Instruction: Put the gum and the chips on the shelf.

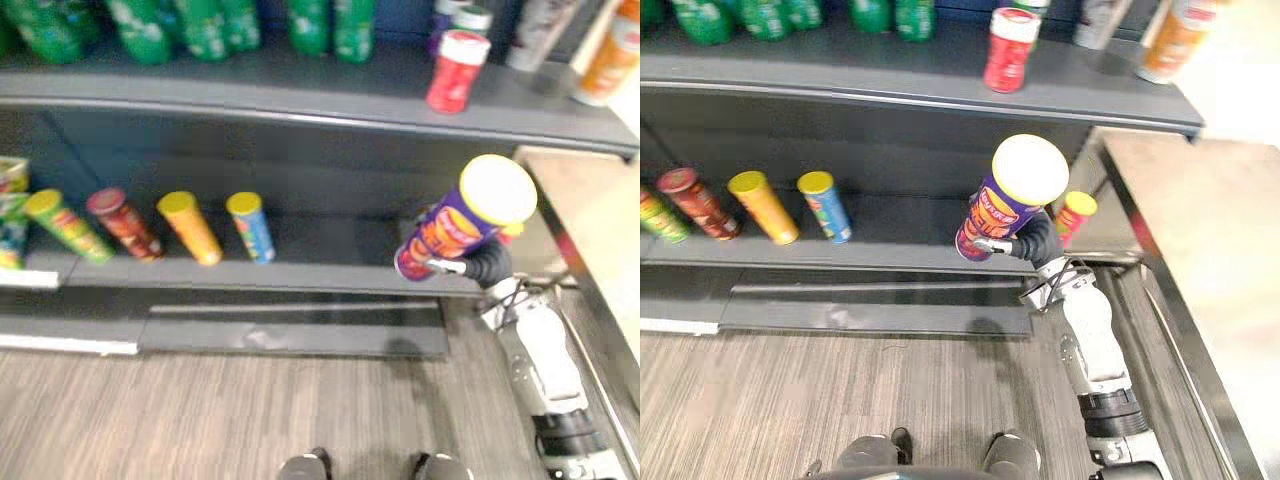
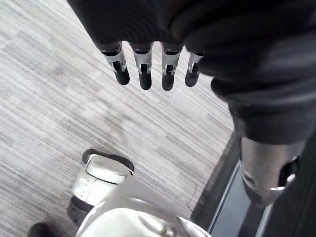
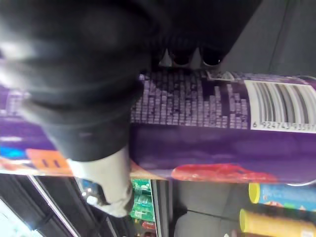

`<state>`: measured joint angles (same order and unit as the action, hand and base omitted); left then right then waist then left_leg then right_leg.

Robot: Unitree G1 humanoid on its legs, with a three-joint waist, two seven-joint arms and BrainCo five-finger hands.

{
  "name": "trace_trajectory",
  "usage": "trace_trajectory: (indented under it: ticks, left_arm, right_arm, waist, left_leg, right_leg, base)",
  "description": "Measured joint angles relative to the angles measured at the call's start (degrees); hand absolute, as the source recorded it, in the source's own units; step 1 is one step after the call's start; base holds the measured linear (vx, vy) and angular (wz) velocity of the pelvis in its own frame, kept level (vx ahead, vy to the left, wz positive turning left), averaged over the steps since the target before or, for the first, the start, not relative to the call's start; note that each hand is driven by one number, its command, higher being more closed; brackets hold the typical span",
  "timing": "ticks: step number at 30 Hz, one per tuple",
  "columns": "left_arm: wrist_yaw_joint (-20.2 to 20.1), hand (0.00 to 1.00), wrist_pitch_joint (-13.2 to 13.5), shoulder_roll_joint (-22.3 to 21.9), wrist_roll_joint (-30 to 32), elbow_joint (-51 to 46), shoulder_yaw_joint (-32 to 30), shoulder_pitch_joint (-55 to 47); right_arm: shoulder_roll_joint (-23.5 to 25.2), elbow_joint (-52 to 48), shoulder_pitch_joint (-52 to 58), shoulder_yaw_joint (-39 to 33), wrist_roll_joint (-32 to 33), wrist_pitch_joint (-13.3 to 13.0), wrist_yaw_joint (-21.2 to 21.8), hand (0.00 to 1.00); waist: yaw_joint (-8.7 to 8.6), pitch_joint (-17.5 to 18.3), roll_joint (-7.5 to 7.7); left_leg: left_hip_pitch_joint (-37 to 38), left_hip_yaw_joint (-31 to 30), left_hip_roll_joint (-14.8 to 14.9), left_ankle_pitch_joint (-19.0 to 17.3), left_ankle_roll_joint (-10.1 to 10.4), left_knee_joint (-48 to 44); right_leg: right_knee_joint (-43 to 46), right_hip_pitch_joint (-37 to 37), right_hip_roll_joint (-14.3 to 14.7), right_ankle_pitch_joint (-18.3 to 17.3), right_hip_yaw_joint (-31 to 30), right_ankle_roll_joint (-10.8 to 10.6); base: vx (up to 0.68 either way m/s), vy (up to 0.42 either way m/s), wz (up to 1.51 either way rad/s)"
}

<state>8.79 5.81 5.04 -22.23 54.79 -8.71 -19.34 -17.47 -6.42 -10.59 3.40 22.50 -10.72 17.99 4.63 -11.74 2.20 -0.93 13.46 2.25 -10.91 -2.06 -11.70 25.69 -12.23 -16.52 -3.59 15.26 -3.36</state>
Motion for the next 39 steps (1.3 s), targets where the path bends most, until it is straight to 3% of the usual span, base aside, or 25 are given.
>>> trace_trajectory:
  ticks: [2,3,4,5,7,10,13,19,22,25,28,30,32,34,37,38,39]
  left_arm:
    - [0.0,0.00,-0.2,0.2,0.0,0.0,0.6,0.0]
    - [0.0,0.00,-0.3,1.1,0.0,-0.1,1.5,0.1]
    - [-0.1,0.00,-0.3,1.7,0.1,-0.1,1.9,0.1]
    - [-0.1,0.00,-0.7,1.9,0.1,0.0,2.0,0.5]
    - [-0.2,0.00,-1.1,1.0,0.2,0.1,2.1,0.5]
    - [-0.3,0.00,-0.9,0.6,0.7,1.3,1.5,0.5]
    - [-0.5,0.00,-0.7,0.6,0.9,1.8,1.5,0.7]
    - [-1.3,0.00,1.2,0.5,0.5,1.9,1.5,1.2]
    - [-2.0,0.00,1.3,0.4,-0.6,2.2,0.9,2.2]
    - [-2.5,0.00,1.1,-0.5,-4.5,2.2,0.9,2.5]
    - [-3.4,0.00,1.1,-0.3,-4.8,2.2,1.0,2.7]
    - [-4.6,0.00,1.0,-0.4,-4.5,2.3,1.1,2.8]
    - [-4.9,0.00,1.0,-0.3,-4.4,2.4,1.3,2.5]
    - [-4.9,0.00,0.6,-0.4,-4.3,2.5,1.9,1.5]
    - [-5.4,0.00,-0.2,-0.3,-4.3,3.7,4.0,1.0]
    - [-5.6,0.00,-0.3,1.8,-4.3,4.2,4.0,1.5]
    - [-5.6,0.00,-0.4,2.2,-4.3,4.3,4.1,1.8]
  right_arm:
    - [0.4,0.0,0.6,0.0,0.0,0.0,-0.2,1.00]
    - [0.5,-0.1,2.2,-0.1,0.0,-0.1,-0.3,1.00]
    - [0.5,-0.1,3.0,-0.1,0.0,-0.1,-0.4,1.00]
    - [0.4,0.0,3.6,-0.1,0.1,-0.1,-0.3,1.00]
    - [0.4,0.0,3.1,-0.1,0.1,-0.5,-0.3,1.00]
    - [0.3,0.0,3.5,-0.9,1.0,-0.6,-1.4,1.00]
    - [0.2,-0.4,4.0,-0.8,2.2,-1.3,-1.6,1.00]
    - [0.2,-2.1,7.3,-0.9,2.8,-1.3,-2.0,1.00]
    - [0.3,-2.8,9.0,-0.8,2.8,-1.3,-1.1,1.00]
    - [0.3,-2.9,9.8,-0.8,2.7,-1.3,0.0,1.00]
    - [0.4,-3.3,9.9,-1.1,2.5,-1.4,-0.2,1.00]
    - [0.4,-3.3,9.8,-1.2,2.4,-1.5,-0.6,1.00]
    - [0.3,-3.3,9.8,-1.1,2.3,-1.5,-1.4,1.00]
    - [-0.3,-3.3,9.8,-0.3,2.3,-1.9,-1.5,1.00]
    - [-1.8,-3.3,9.9,-0.9,2.2,-2.7,-1.6,1.00]
    - [-0.4,-3.1,10.8,-0.7,1.8,-3.0,-2.1,1.00]
    - [0.1,-3.1,11.1,-0.8,1.2,-3.4,-2.1,1.00]
  waist:
    - [0.00,0.1,0.19]
    - [-0.66,0.2,0.34]
    - [-1.32,0.6,1.45]
    - [-1.22,0.6,0.99]
    - [-0.92,0.4,0.02]
    - [-1.80,0.4,-0.50]
    - [-2.90,0.6,-0.59]
    - [-3.32,0.8,-1.24]
    - [-3.69,0.9,-1.82]
    - [-3.69,0.6,-2.45]
    - [-4.64,0.4,-1.71]
    - [-4.72,0.5,-1.89]
    - [-4.83,0.5,-1.87]
    - [-4.91,0.6,-2.30]
    - [-5.76,1.2,-3.96]
    - [-5.82,1.7,-1.40]
    - [-5.80,1.7,-0.10]
  left_leg:
    - [-0.1,-0.8,-0.1,-0.5,0.3,-1.0]
    - [-1.0,-2.5,-0.4,-1.2,1.2,-3.3]
    - [-1.4,-3.3,-0.7,-1.7,1.9,-4.2]
    - [-1.8,-3.3,0.2,-2.3,2.7,-5.3]
    - [-2.0,-3.0,1.9,-2.7,3.5,-5.2]
    - [0.1,-2.9,3.8,-2.1,5.1,-2.3]
    - [0.6,-3.0,4.5,-1.3,6.0,0.0]
    - [2.0,-2.7,5.1,1.2,6.9,5.1]
    - [0.0,-2.6,6.6,-0.3,7.1,-0.9]
    - [-4.6,-2.7,7.5,0.7,7.1,-14.9]
    - [-5.2,-2.9,5.8,3.5,6.1,-15.9]
    - [-5.2,-3.7,7.1,1.7,7.1,-12.0]
    - [-5.6,-6.2,7.9,2.2,8.0,-7.8]
    - [-5.2,-6.6,9.4,4.3,10.5,-2.0]
    - [-3.8,-6.5,9.1,8.1,10.5,2.9]
    - [-2.9,-4.0,6.6,6.8,10.5,2.6]
    - [-3.0,-3.0,5.4,6.3,9.6,2.3]
  right_leg:
    - [-1.9,-0.1,1.2,0.5,-2.1,-0.7]
    - [-5.8,0.3,2.6,1.7,-5.0,-2.5]
    - [-8.1,1.3,2.6,3.5,-4.7,-2.8]
    - [-9.7,2.6,3.4,2.4,-4.2,-3.2]
    - [-11.7,2.9,5.4,2.3,-4.3,-2.8]
    - [-13.7,4.8,7.7,1.8,-3.9,-2.1]
    - [-15.4,5.5,8.7,1.7,-3.3,-1.6]
    - [-16.5,5.4,10.0,1.3,-2.7,-0.5]
    - [-15.5,5.4,10.7,-1.3,-2.7,0.2]
    - [-12.7,6.7,9.8,-2.6,-3.2,0.4]
    - [-12.4,7.8,6.7,-3.9,-3.6,0.8]
    - [-12.3,8.0,6.0,-4.9,-4.9,0.9]
    - [-12.1,8.7,5.1,-5.3,-5.6,0.2]
    - [-11.0,8.6,4.9,-6.0,-7.3,-1.4]
    - [-10.3,8.3,5.5,-6.5,-10.2,-4.6]
    - [-10.6,8.0,2.9,-6.3,-12.3,-5.7]
    - [-11.2,7.8,2.0,-5.7,-12.9,-6.7]
  base:
    - [0.13,-0.056,0.58]
    - [0.13,-0.096,0.81]
    - [0.20,-0.179,0.90]
    - [0.16,-0.164,0.39]
    - [0.13,-0.174,-0.16]
    - [0.07,-0.146,-0.12]
    - [0.00,-0.095,0.02]
    - [0.04,-0.063,0.02]
    - [0.09,-0.043,0.04]
    - [0.07,-0.064,-0.05]
    - [0.07,-0.004,0.05]
    - [0.03,0.017,-0.03]
    - [0.06,0.109,-0.19]
    - [0.08,0.245,-0.46]
    - [0.09,0.371,-0.57]
    - [0.13,0.448,-0.57]
    - [0.08,0.266,-0.47]
